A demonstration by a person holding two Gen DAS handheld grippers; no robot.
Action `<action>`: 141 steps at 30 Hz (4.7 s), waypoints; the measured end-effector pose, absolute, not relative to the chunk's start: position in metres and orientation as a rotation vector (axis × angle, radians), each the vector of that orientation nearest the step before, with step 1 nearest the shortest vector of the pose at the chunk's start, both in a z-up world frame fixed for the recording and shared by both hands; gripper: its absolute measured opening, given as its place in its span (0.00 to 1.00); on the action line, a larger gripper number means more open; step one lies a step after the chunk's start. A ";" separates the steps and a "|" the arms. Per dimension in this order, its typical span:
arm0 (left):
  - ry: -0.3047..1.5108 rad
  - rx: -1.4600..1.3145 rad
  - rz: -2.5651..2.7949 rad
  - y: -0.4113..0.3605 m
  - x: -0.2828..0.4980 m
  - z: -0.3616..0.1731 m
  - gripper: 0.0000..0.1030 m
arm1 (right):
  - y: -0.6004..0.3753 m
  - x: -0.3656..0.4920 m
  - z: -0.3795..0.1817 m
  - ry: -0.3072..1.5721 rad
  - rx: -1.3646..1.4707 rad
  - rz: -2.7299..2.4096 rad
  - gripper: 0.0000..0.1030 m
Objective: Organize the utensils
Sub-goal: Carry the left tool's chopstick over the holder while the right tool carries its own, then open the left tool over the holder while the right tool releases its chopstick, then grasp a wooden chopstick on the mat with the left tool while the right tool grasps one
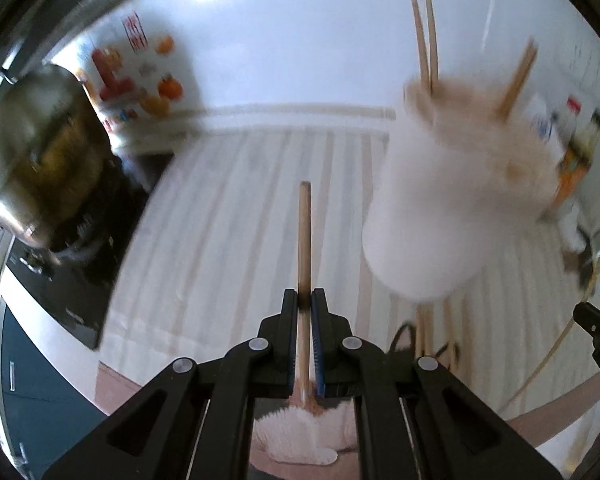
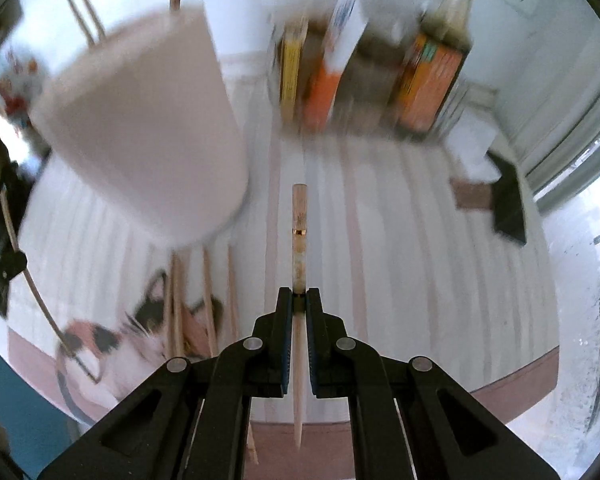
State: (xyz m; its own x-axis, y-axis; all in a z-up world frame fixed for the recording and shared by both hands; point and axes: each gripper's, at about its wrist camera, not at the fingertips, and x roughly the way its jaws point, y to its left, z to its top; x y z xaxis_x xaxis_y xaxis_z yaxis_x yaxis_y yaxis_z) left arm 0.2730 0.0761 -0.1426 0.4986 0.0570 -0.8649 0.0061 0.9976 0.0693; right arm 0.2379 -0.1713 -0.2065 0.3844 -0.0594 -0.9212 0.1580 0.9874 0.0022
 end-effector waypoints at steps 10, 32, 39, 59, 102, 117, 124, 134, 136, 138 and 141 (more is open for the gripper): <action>0.805 -0.050 -0.009 0.089 0.287 -0.015 0.04 | -0.195 0.251 -0.090 0.865 0.202 -0.148 0.06; 0.845 -0.114 -0.178 0.029 0.384 0.026 0.04 | -0.170 0.360 0.026 0.714 0.293 0.037 0.06; 0.896 -0.080 -0.189 0.024 0.379 0.017 0.19 | -0.168 0.394 -0.023 0.846 0.286 0.043 0.12; 1.203 0.088 0.109 0.093 0.300 -0.203 1.00 | -0.194 0.300 -0.208 1.152 0.276 -0.087 0.65; 1.486 0.168 -0.106 0.029 0.273 -0.297 0.04 | -0.211 0.236 -0.328 1.464 0.188 -0.133 0.07; 1.485 0.124 -0.100 0.058 0.270 -0.295 0.05 | -0.182 0.223 -0.329 1.511 0.111 -0.122 0.07; 1.487 0.119 -0.098 0.053 0.270 -0.295 0.05 | -0.174 0.233 -0.328 1.503 0.190 -0.109 0.07; 1.492 0.122 -0.098 0.050 0.275 -0.295 0.05 | -0.158 0.270 -0.334 1.555 0.103 -0.109 0.08; 1.490 0.125 -0.099 0.049 0.276 -0.296 0.05 | -0.150 0.276 -0.337 1.557 0.090 -0.110 0.08; 1.486 0.131 -0.101 0.048 0.277 -0.297 0.05 | -0.138 0.278 -0.341 1.555 0.090 -0.111 0.08; 1.476 0.144 -0.103 0.045 0.278 -0.297 0.05 | -0.141 0.276 -0.343 1.550 0.087 -0.107 0.08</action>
